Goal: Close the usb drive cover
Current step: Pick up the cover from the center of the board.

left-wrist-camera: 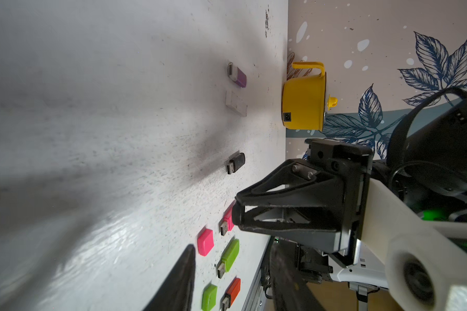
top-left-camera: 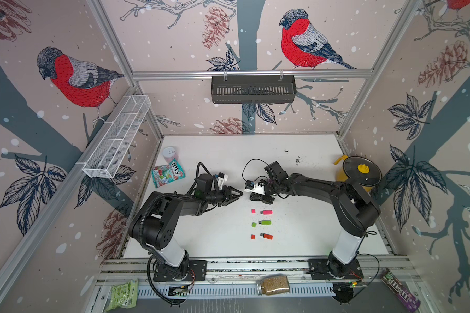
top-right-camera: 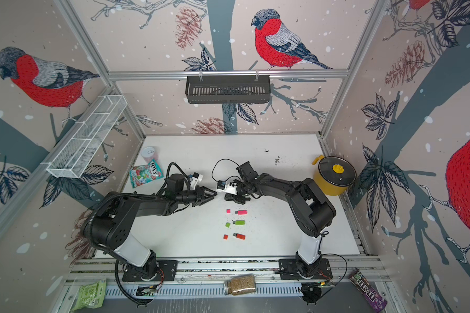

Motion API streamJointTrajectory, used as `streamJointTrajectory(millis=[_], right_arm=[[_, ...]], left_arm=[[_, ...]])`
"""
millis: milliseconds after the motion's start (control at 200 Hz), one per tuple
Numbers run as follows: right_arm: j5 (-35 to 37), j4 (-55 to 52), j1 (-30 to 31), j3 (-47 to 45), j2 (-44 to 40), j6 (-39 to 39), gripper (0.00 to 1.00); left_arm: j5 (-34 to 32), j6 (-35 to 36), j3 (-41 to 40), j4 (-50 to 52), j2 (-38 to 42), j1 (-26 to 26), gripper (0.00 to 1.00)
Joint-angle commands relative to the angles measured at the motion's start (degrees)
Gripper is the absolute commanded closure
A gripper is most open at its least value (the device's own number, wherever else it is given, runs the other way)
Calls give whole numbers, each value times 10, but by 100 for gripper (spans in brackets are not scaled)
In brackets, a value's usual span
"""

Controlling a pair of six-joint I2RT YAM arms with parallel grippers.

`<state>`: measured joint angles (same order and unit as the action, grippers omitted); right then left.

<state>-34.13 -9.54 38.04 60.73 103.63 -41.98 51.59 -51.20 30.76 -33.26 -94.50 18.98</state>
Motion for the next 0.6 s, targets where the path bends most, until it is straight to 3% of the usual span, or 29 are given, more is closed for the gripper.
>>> streamJointTrajectory(millis=[0, 595], right_arm=[[-24, 23, 3, 4, 6, 20, 81], [-42, 28, 3, 22, 30, 34, 81]], left_arm=[[24, -15, 9, -55, -15, 5, 56], [36, -47, 26, -88, -70, 26, 60]])
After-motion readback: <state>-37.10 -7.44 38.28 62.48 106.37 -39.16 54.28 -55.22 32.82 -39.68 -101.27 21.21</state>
